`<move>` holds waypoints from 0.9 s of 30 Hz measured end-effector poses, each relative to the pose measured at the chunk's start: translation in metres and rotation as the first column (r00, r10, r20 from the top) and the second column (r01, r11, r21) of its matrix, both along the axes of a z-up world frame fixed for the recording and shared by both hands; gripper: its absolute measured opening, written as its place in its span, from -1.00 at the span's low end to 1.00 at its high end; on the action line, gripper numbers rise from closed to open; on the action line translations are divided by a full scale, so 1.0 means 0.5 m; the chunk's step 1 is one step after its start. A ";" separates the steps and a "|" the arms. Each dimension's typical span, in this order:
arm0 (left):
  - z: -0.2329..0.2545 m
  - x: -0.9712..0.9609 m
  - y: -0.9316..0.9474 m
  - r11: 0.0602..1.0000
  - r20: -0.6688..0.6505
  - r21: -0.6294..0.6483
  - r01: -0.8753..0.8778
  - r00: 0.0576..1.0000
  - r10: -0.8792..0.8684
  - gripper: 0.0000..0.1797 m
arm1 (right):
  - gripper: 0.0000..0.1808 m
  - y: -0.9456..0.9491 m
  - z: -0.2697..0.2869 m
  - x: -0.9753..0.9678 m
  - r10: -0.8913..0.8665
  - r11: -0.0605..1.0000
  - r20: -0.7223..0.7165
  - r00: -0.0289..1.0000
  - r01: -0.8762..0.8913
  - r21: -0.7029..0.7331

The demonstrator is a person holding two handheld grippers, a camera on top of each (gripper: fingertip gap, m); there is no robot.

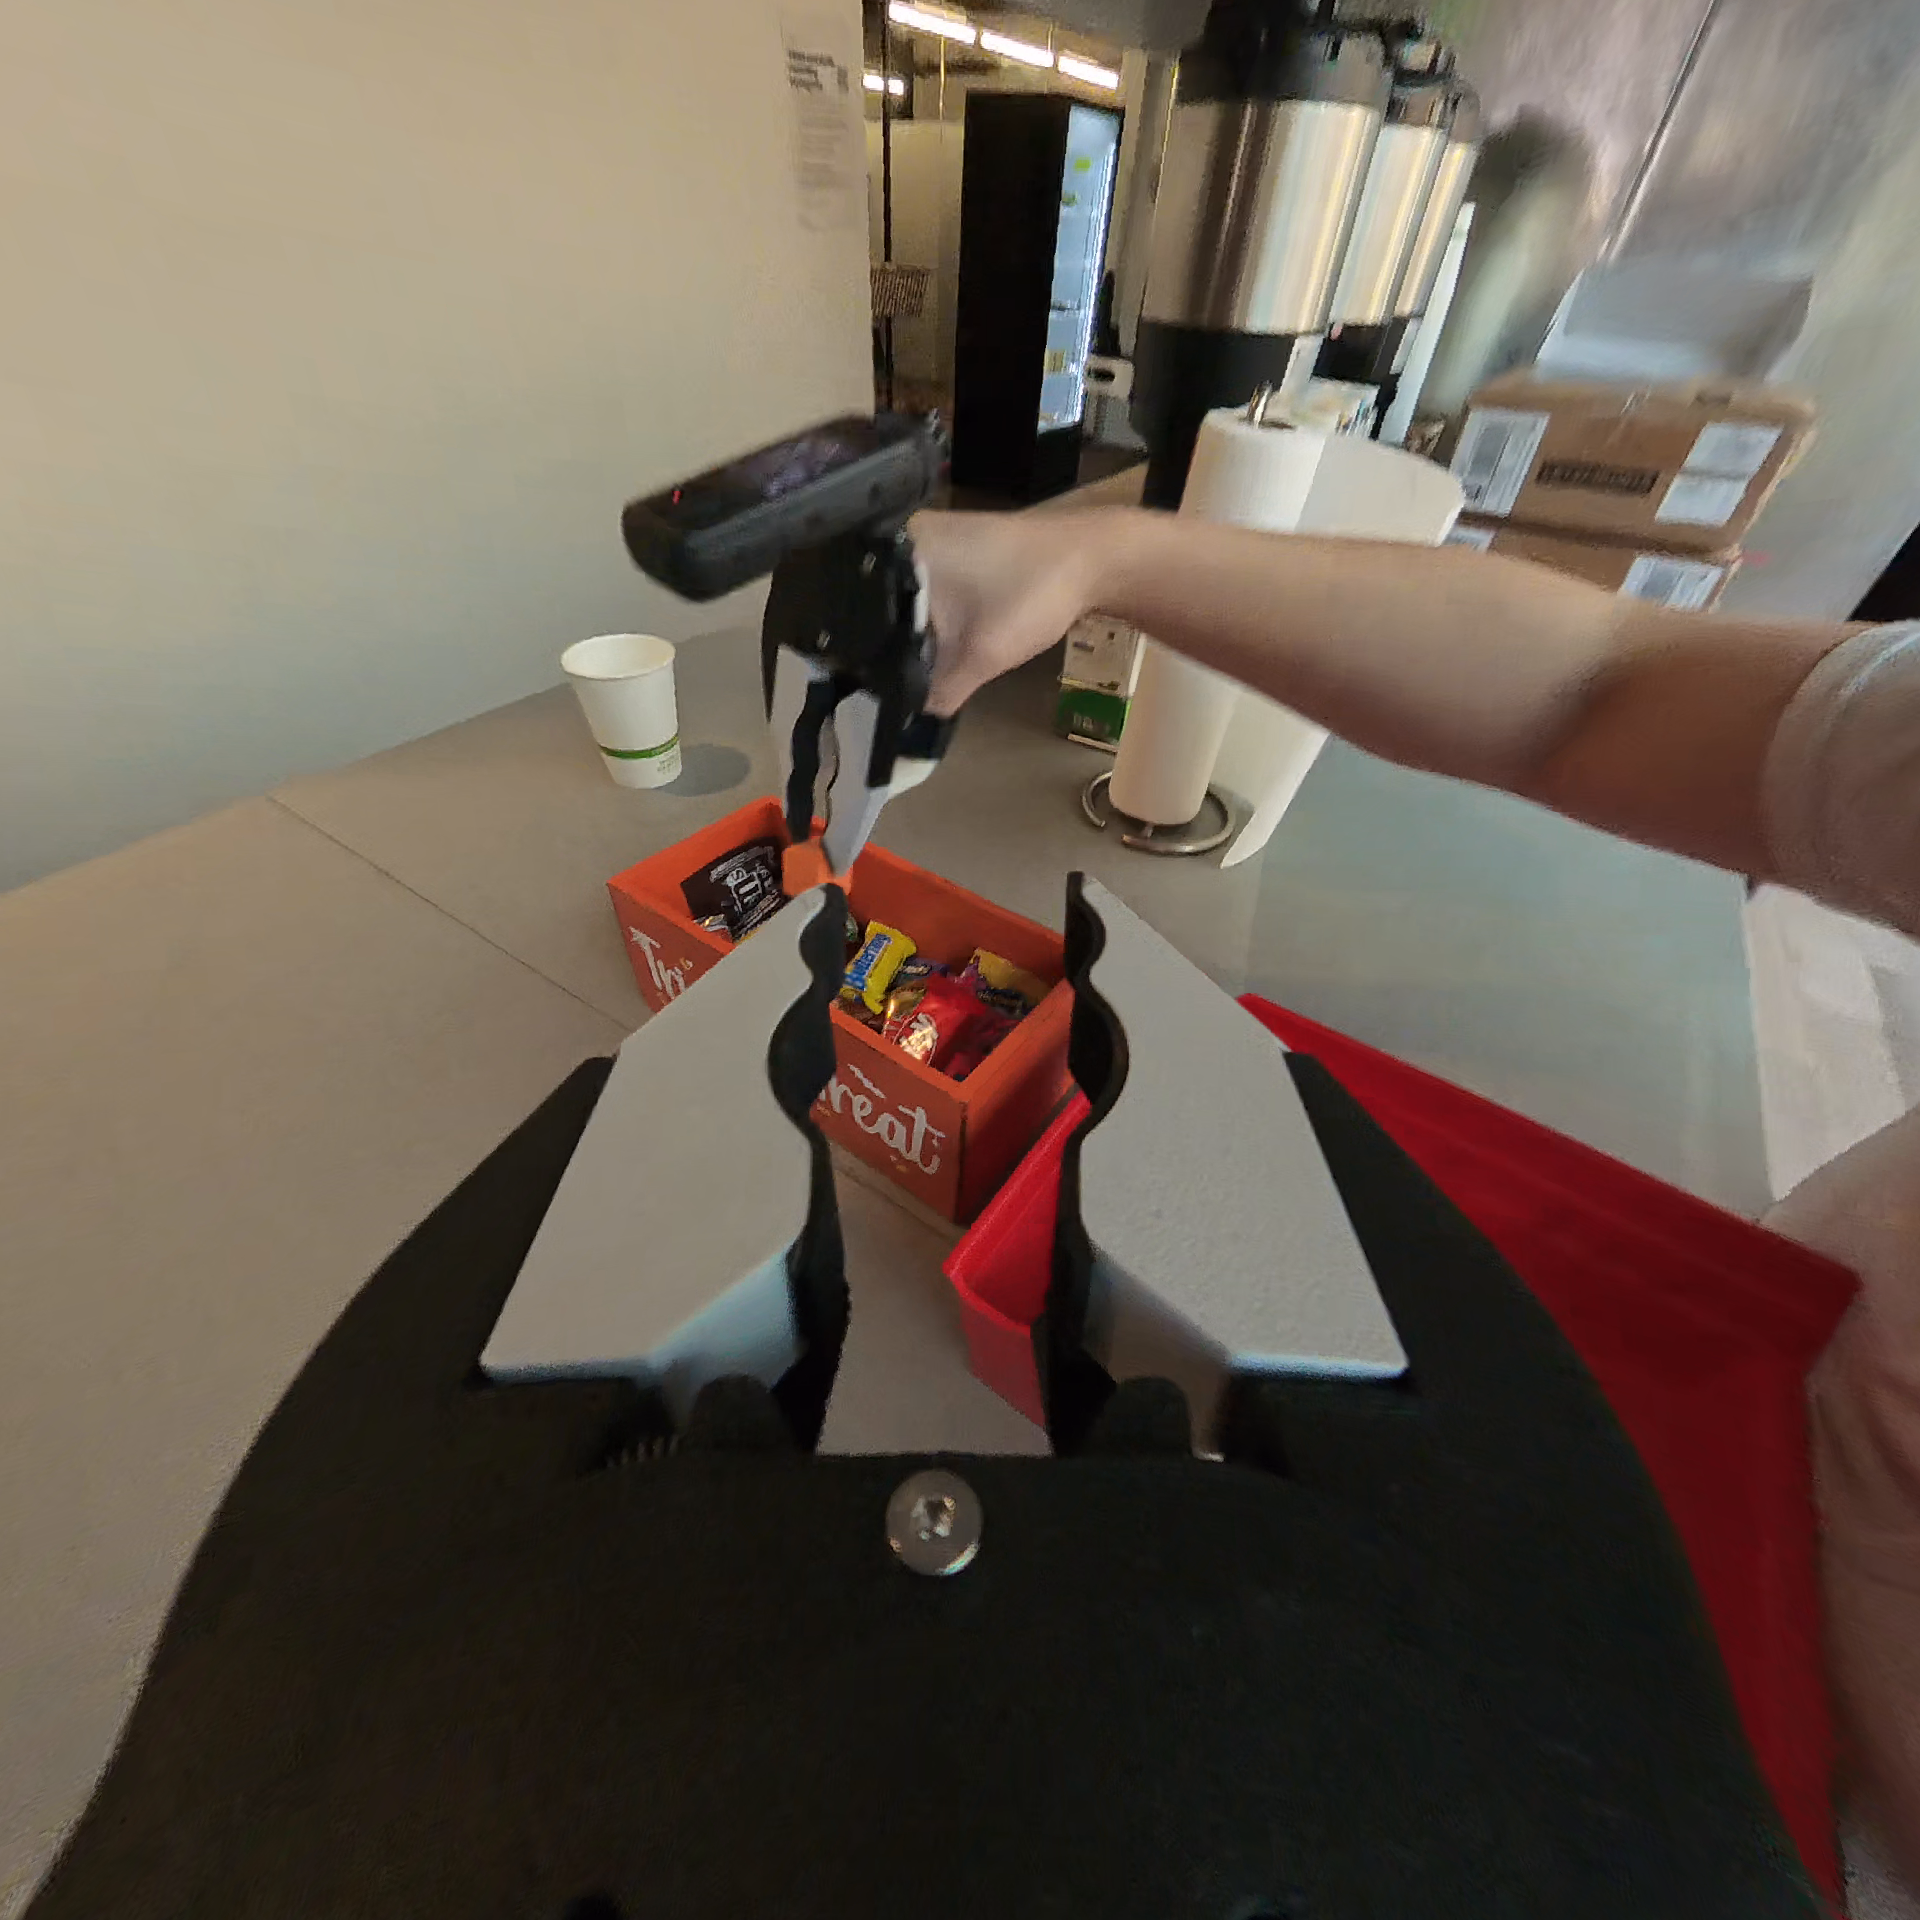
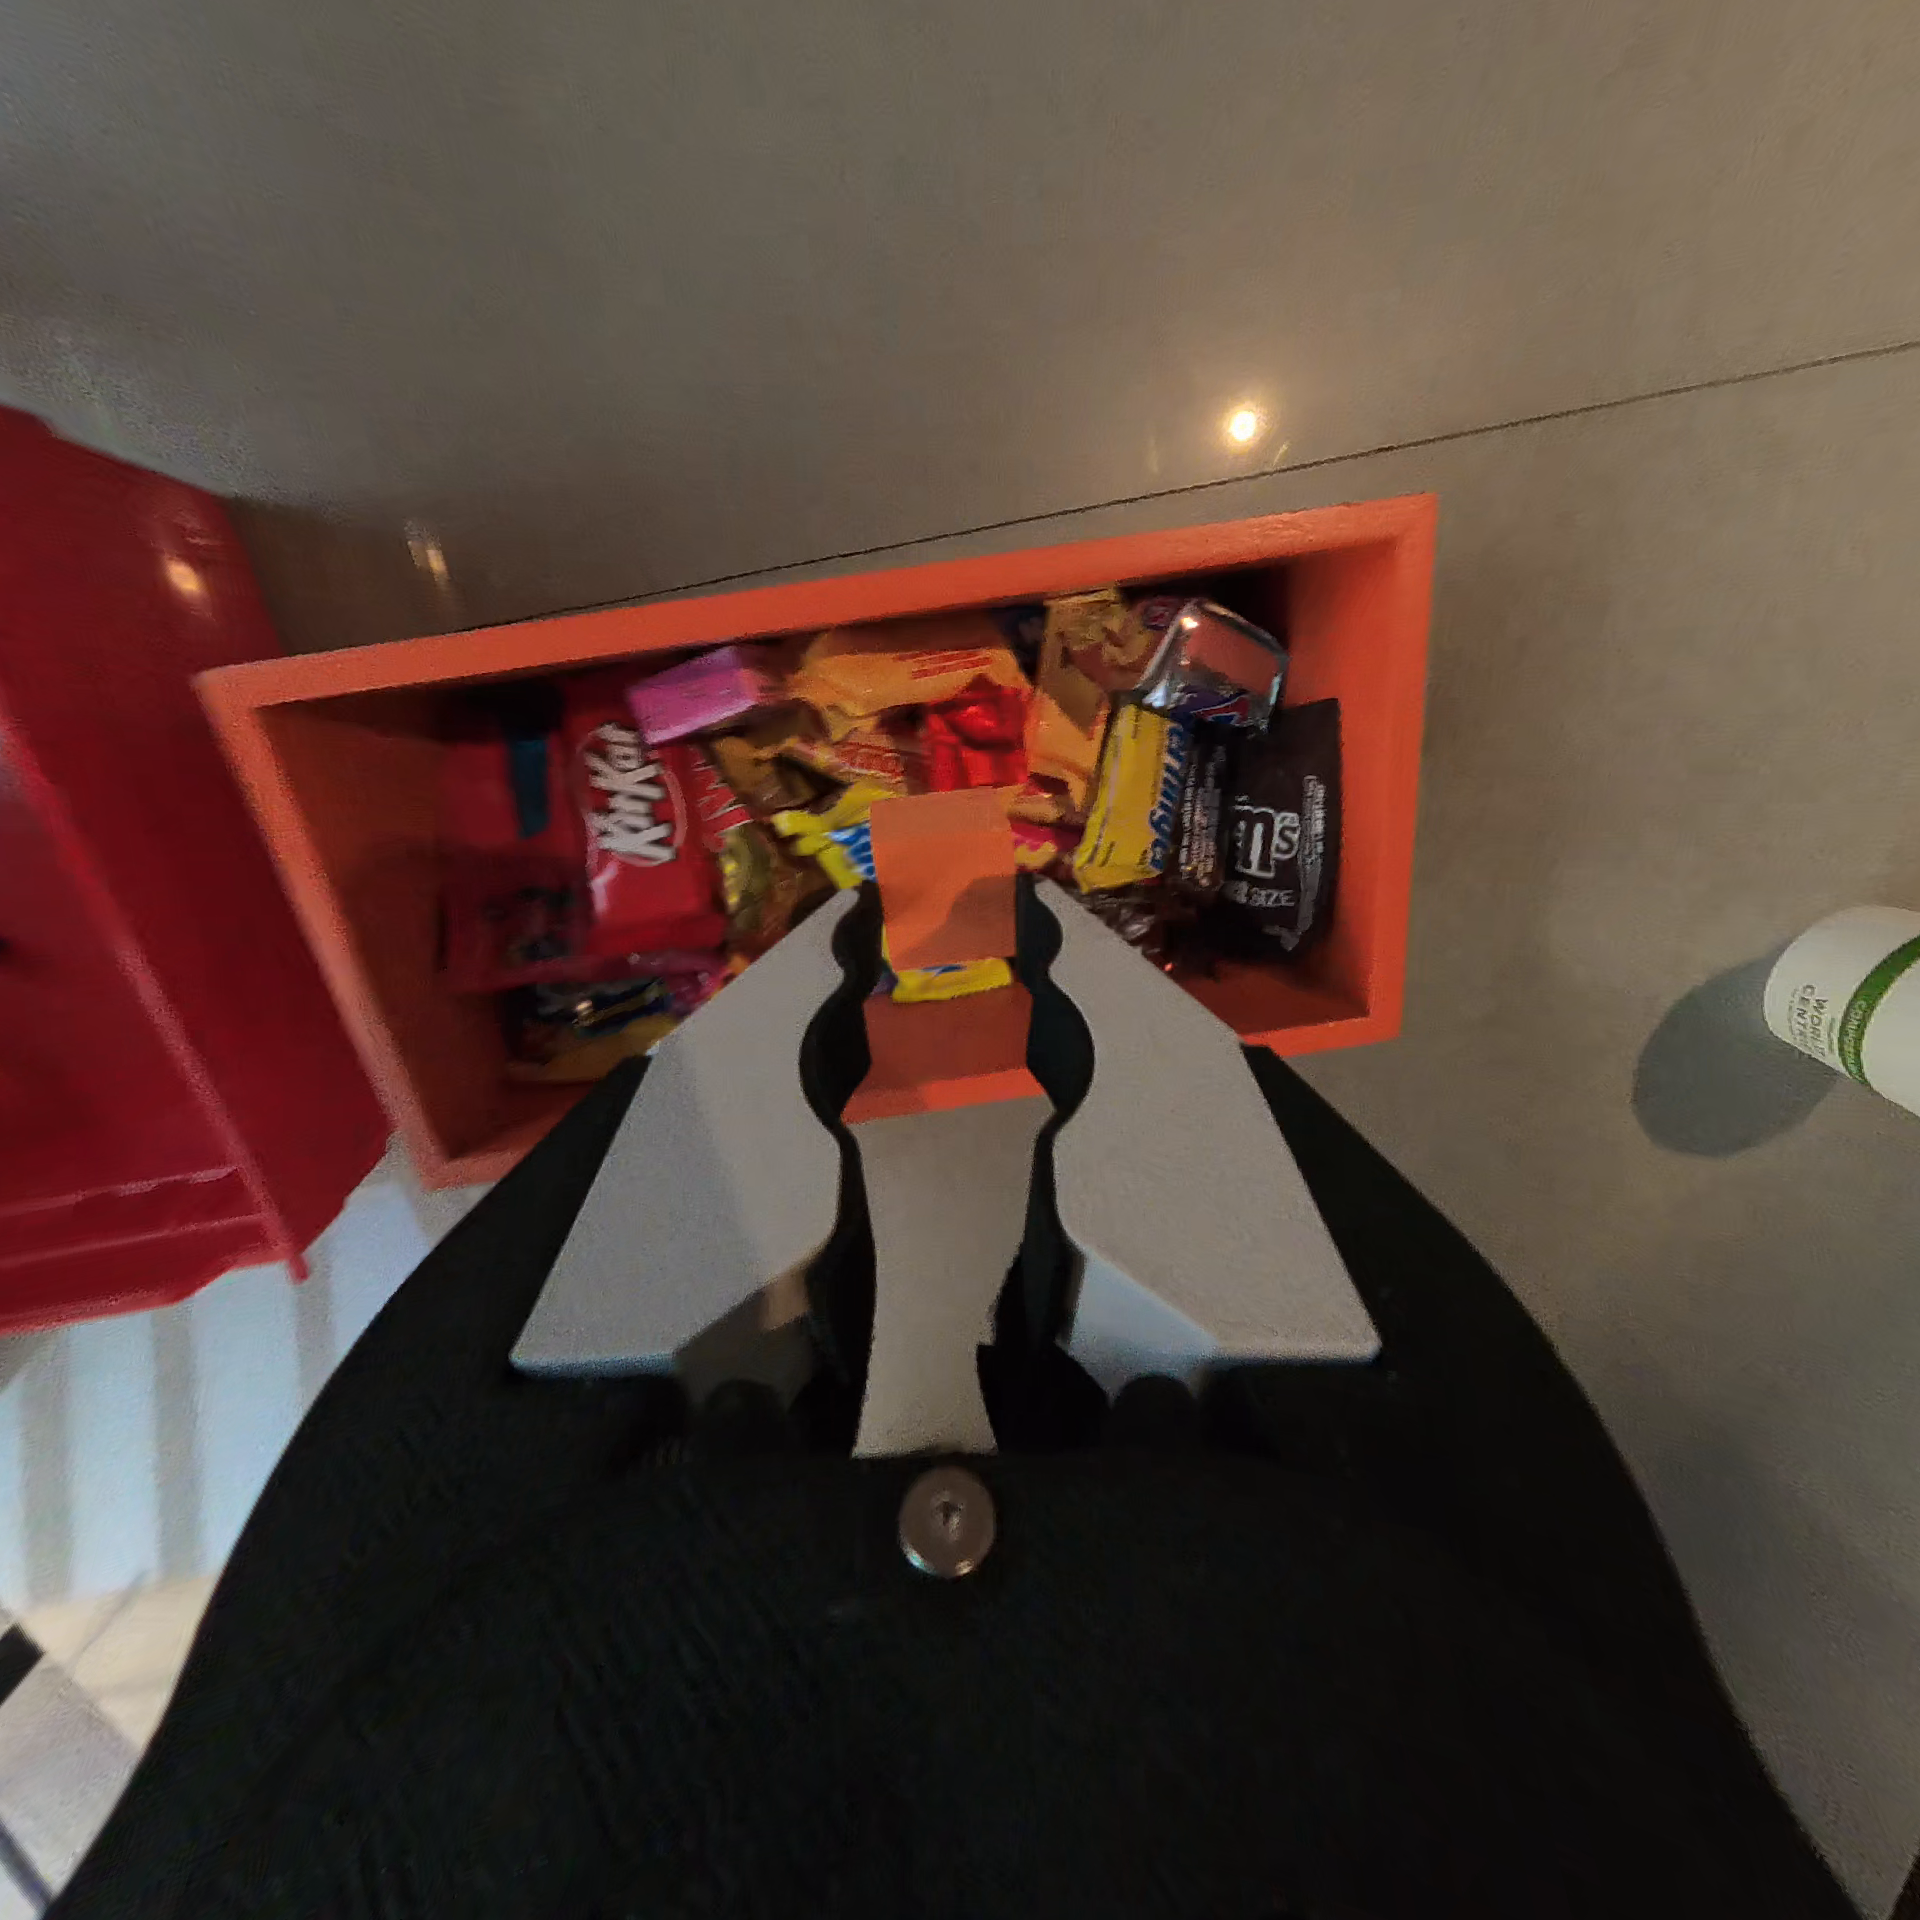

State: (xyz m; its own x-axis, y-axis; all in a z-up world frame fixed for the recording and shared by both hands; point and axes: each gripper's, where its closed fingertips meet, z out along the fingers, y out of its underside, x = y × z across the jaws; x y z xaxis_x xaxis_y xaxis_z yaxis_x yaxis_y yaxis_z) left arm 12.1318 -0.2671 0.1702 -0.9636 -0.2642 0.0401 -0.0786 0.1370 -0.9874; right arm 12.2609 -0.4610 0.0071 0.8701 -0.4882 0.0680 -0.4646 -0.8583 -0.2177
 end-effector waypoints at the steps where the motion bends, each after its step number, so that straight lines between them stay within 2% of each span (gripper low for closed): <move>1: 0.006 -0.002 0.008 1.000 -0.003 -0.015 -0.001 1.000 0.001 -0.55 | -0.73 0.000 -0.016 0.011 -0.007 1.000 -0.010 1.000 0.007 0.007; 3: 0.012 -0.001 0.020 1.000 0.007 -0.022 -0.018 1.000 0.018 -0.54 | -0.73 0.009 -0.036 0.023 -0.011 1.000 -0.034 0.999 0.012 0.027; 7: 0.004 -0.001 0.022 1.000 0.010 0.007 -0.024 1.000 0.024 -0.55 | -0.73 0.011 -0.064 0.028 0.016 0.999 -0.070 0.997 -0.018 -0.029; 16: -0.013 0.003 0.002 0.999 -0.025 0.042 -0.008 1.000 0.009 -0.54 | -0.73 0.010 -0.074 0.037 0.037 0.991 -0.065 0.997 -0.045 -0.126; 27: -0.019 0.005 0.005 0.998 -0.029 0.060 -0.015 0.999 0.017 -0.55 | -0.73 0.015 -0.086 0.042 0.028 0.990 -0.086 0.996 -0.040 -0.138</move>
